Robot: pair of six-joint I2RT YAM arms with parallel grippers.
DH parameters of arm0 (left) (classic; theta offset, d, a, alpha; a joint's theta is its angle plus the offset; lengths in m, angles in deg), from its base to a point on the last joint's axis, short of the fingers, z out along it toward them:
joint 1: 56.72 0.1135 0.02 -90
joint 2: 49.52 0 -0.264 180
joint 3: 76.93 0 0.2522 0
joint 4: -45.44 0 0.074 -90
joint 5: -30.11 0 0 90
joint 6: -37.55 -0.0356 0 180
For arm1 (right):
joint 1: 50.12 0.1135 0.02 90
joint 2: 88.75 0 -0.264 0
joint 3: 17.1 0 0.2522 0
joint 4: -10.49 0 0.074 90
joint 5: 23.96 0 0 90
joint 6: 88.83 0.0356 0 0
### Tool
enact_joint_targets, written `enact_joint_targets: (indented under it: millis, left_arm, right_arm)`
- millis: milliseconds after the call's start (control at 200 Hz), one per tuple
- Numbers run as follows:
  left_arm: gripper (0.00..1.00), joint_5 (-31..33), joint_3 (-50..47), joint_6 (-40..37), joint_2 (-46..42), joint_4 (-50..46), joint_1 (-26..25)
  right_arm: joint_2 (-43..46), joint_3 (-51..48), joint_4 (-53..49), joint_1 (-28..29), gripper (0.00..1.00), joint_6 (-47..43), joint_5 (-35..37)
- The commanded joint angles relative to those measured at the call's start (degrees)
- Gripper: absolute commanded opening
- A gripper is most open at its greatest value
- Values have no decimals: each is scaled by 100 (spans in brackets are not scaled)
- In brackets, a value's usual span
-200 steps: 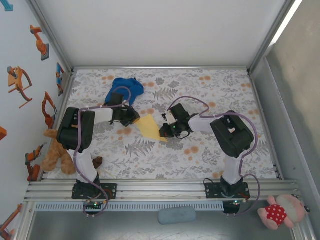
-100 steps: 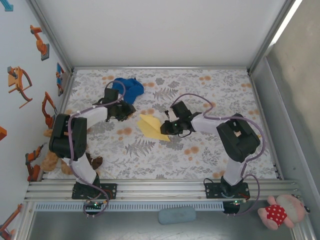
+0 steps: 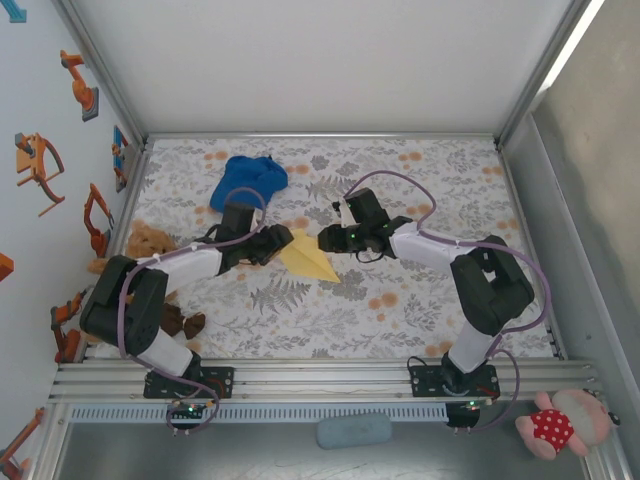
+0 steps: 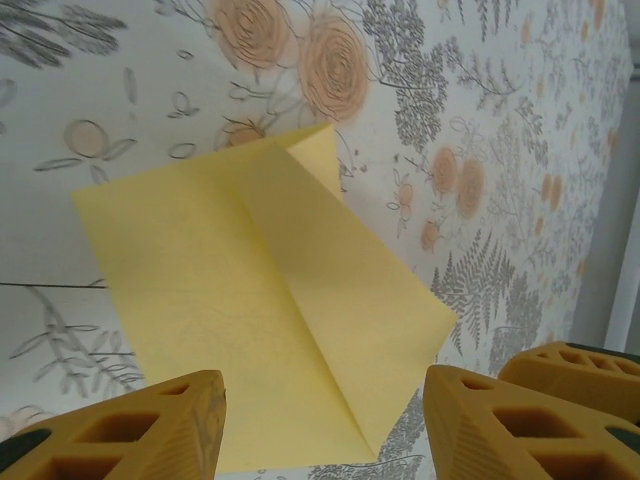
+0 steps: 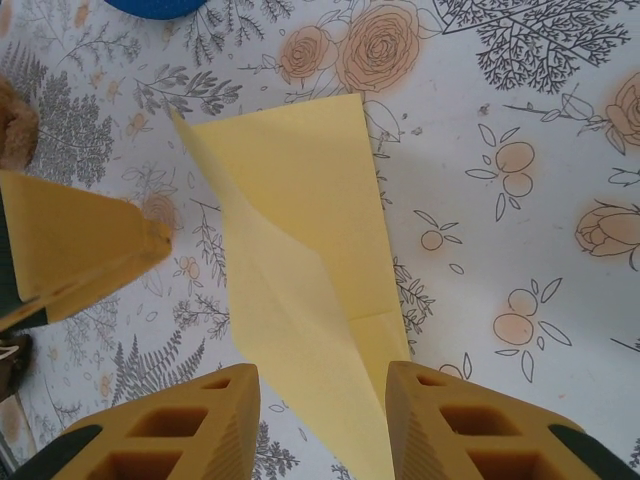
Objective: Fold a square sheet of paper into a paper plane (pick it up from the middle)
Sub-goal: Fourth fold the wing at the center of the table, then turn over the paper at the center of the table.
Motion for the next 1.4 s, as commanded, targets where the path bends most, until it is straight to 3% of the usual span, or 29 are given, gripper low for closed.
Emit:
enact_joint_targets:
  millis: [0,230,601,816,962,1097,1222,1397]
  left_arm:
    - [56,-305,-31,243,327,929,-120]
    - [53,-423,184,114,902,1256,-264]
    - [31,-635,428,140,1571,2288,-310]
    - [19,-523,454,52,1524,2164,-305]
    - [13,-327,565,-213,1169,1583,-310]
    - [12,-36,792,-636,661,475,-309]
    - [10,426,1230,-1162,147,-1062,-303]
    - [10,1630,2143,-1858,-292,-3450,-334]
  right_arm:
    - [-23,57,27,-48,37,-11,135]
    - [107,-118,110,-149,37,75,144]
    - [219,-174,137,-247,35,123,106]
    - [399,-267,128,-318,34,167,204]
    - [647,-379,119,-384,34,262,399]
    - [1009,-531,46,-448,35,329,836]
    - [1321,-657,-76,-500,35,315,1242]
    - [1581,-725,-249,-562,35,294,1549]
